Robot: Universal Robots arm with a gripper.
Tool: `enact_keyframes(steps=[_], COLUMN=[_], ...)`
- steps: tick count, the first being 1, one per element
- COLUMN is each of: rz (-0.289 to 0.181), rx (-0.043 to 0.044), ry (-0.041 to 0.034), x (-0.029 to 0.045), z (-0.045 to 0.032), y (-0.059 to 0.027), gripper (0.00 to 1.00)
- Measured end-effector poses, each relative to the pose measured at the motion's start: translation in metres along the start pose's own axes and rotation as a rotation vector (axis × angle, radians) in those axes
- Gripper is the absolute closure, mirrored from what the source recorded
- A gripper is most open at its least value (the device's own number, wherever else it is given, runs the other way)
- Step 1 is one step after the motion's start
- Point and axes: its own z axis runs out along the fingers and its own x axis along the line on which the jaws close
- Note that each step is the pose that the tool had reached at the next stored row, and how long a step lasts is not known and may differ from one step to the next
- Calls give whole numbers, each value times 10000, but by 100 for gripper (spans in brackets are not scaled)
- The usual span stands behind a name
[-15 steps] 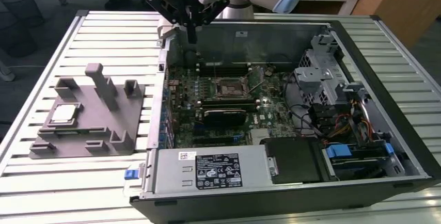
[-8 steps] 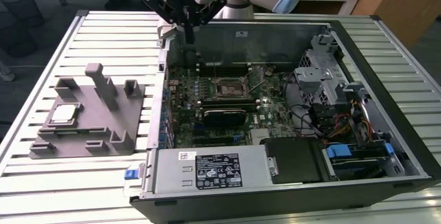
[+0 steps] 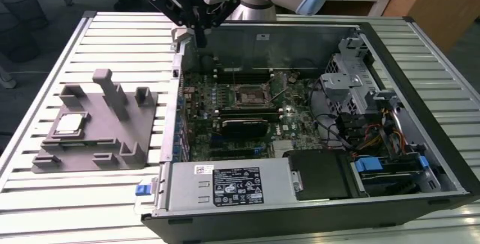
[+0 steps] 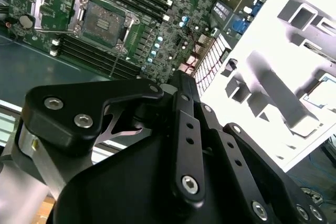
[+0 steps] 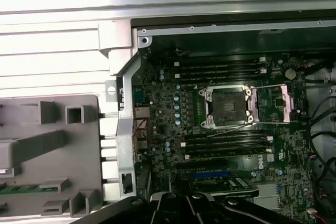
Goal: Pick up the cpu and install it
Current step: 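Reach for the cpu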
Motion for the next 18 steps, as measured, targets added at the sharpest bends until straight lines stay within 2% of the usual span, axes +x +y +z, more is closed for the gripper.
enact_keyframes(steps=[18], rz=[0], rx=[0], ry=[1], x=[213], z=[-2], y=[-16], gripper=[89])
